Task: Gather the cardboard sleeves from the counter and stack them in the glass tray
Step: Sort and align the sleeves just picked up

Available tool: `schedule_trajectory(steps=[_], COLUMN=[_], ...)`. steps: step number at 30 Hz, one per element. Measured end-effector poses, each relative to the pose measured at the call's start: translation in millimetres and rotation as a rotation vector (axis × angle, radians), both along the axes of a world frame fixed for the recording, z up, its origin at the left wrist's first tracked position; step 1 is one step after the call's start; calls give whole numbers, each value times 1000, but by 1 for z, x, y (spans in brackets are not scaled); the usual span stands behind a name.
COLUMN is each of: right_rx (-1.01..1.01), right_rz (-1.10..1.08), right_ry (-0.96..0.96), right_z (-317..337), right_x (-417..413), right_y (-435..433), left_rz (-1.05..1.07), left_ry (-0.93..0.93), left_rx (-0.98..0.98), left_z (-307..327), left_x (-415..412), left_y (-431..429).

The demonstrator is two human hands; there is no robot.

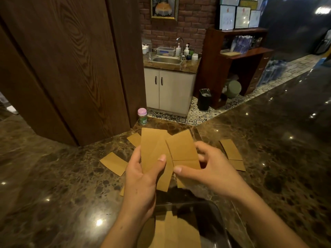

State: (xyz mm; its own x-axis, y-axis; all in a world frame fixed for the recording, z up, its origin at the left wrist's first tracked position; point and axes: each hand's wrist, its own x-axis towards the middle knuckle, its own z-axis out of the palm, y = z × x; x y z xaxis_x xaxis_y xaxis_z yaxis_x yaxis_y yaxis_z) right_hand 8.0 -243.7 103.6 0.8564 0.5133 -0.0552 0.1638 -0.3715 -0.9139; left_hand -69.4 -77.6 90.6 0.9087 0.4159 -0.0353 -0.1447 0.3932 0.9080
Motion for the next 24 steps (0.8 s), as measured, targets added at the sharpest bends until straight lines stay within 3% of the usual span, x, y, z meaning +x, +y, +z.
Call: schedule_trajectory(steps=[3,9,17,20,24], right_rx=[33,374,368,498,616], right_rz=[50,-98,-14,-193,-381], right_ry=[-21,124,138,60,98], right_z=[4,-1,3,-1,-11], right_x=[6,3,12,4,-15], right_y=[1,6,0,6,14], left_rz=[-54,-28,-56,-25,75], left_ry=[-12,-20,-7,-47,-89], left_rx=[39,-68,14,-97,-140], left_z=[0,0,-2,-2,0], left_x=[-1,3,3,5,11], left_y=[-3,0,2,-2,-4])
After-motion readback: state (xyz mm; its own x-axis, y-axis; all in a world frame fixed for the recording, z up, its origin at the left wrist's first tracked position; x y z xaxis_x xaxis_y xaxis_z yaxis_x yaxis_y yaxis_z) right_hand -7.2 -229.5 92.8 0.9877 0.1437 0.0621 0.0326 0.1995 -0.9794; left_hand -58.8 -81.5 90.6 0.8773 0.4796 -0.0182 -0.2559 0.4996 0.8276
